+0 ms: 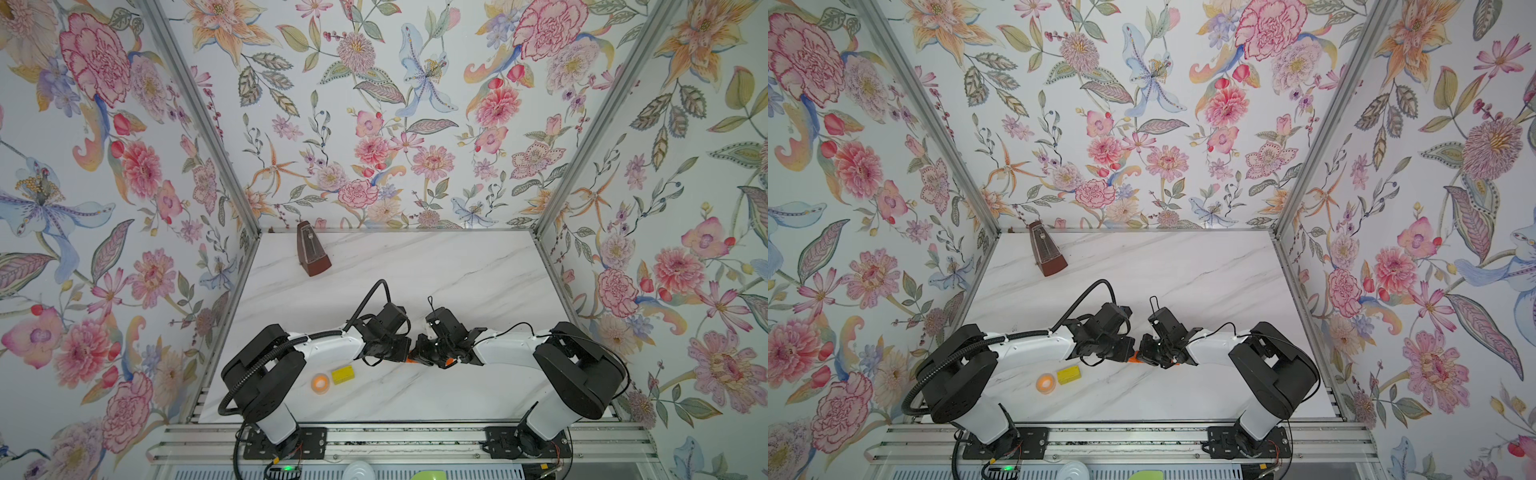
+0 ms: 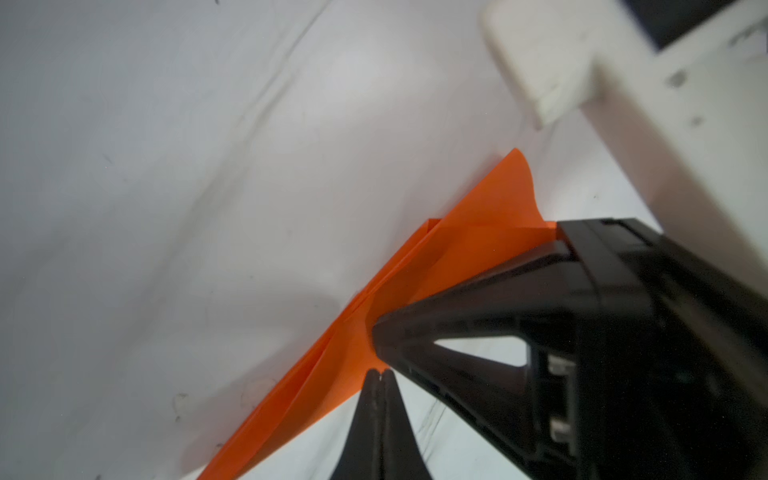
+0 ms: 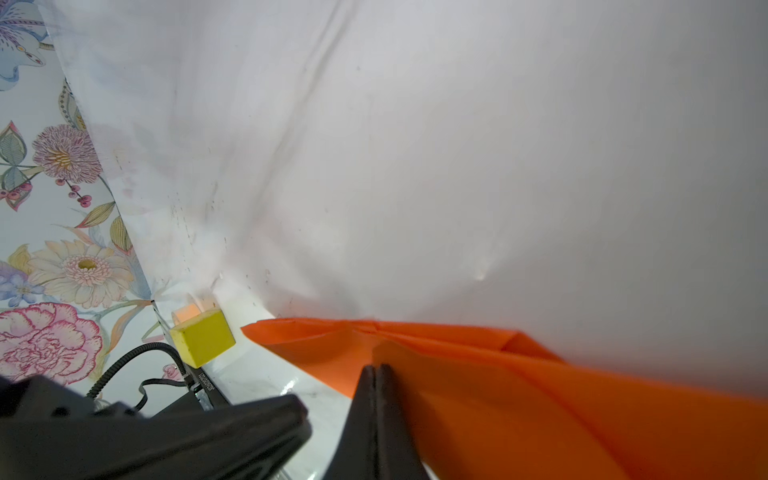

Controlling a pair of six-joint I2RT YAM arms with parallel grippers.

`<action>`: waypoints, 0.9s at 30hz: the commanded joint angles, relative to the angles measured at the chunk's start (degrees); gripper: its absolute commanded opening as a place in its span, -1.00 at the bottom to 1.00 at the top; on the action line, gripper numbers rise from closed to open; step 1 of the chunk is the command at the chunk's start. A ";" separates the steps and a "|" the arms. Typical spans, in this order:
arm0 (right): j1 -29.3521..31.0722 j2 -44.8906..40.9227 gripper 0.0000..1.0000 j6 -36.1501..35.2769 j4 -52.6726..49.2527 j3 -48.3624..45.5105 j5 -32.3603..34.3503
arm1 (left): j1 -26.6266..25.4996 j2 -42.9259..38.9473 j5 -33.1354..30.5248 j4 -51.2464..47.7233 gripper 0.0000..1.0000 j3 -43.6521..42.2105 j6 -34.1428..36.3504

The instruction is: Fold a paper plane with a square sheet of paper (fold left side to right side)

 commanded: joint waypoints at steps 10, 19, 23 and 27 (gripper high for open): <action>-0.50 2.69 -1.00 0.08 -5.47 -2.21 2.12 | -0.32 1.62 1.61 4.77 -0.98 -2.94 -3.78; -0.52 2.90 -1.00 0.07 -5.50 -2.04 2.03 | -0.45 2.23 0.77 4.30 -0.99 -1.79 -3.78; -0.50 2.60 -1.00 -0.16 -6.00 -2.03 2.03 | -0.39 4.14 -2.43 0.73 -1.00 -1.62 -3.19; -0.48 1.71 -1.00 -0.55 -7.03 -1.47 2.01 | -0.30 5.54 -3.45 -0.56 -1.00 -2.57 -2.81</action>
